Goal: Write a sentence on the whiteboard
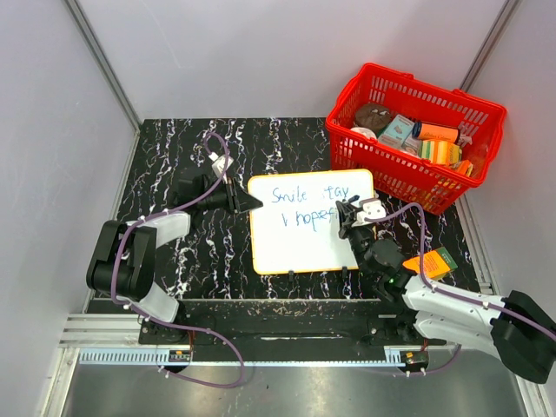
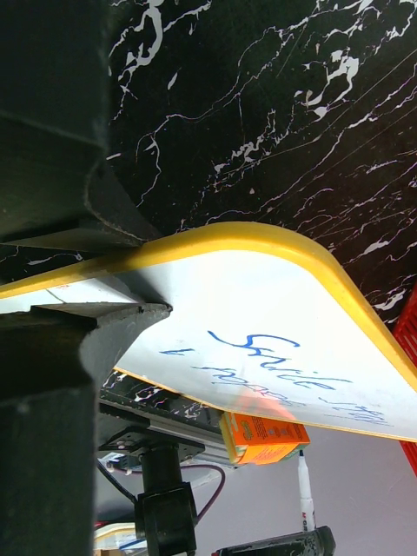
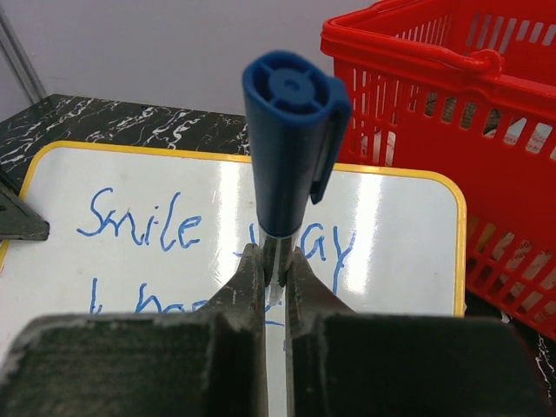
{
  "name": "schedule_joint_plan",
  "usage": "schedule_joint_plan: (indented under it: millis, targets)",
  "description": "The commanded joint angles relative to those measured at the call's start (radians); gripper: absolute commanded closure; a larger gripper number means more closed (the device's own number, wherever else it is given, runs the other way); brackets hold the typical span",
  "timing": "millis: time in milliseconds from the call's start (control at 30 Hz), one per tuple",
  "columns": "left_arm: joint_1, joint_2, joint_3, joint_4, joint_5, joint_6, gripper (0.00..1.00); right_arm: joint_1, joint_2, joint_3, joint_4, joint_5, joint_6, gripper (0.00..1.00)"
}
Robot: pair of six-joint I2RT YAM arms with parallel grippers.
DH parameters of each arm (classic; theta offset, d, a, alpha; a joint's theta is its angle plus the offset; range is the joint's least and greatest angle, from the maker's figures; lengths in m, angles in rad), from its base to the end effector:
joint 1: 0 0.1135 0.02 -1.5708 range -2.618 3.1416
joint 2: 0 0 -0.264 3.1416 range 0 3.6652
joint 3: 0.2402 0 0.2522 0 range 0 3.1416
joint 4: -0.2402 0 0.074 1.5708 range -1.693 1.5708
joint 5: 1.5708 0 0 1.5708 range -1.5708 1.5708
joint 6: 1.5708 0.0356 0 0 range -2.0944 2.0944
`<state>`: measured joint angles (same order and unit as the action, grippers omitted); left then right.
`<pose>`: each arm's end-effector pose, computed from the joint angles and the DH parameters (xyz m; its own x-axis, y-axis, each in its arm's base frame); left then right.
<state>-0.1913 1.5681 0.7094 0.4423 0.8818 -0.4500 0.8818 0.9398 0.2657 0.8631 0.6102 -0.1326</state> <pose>0.3022 -0.0865 0.1922 -0.7116 -0.1439 -0.6877 0.5602 0.4746 -0.6789 0.1394 0.1371 0.2400 0.1547 0.0174 -0.9878 -0.2565 0.9663 -0.0231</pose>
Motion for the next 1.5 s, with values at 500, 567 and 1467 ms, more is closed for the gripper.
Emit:
schedule_joint_plan:
  millis: [500,567,1467]
  targets:
    - [0.033,0.02,-0.028,0.019,-0.196,0.142,1.0,0.008,0.045,0.009,0.039,0.131,0.07,1.0]
    - [0.033,0.021,-0.027,0.024,-0.19,0.14,1.0,0.009,0.053,0.009,0.043,0.137,0.068,1.0]
    - [0.033,0.029,-0.022,0.029,-0.178,0.139,1.0,0.008,0.172,0.056,0.021,0.195,0.123,1.0]
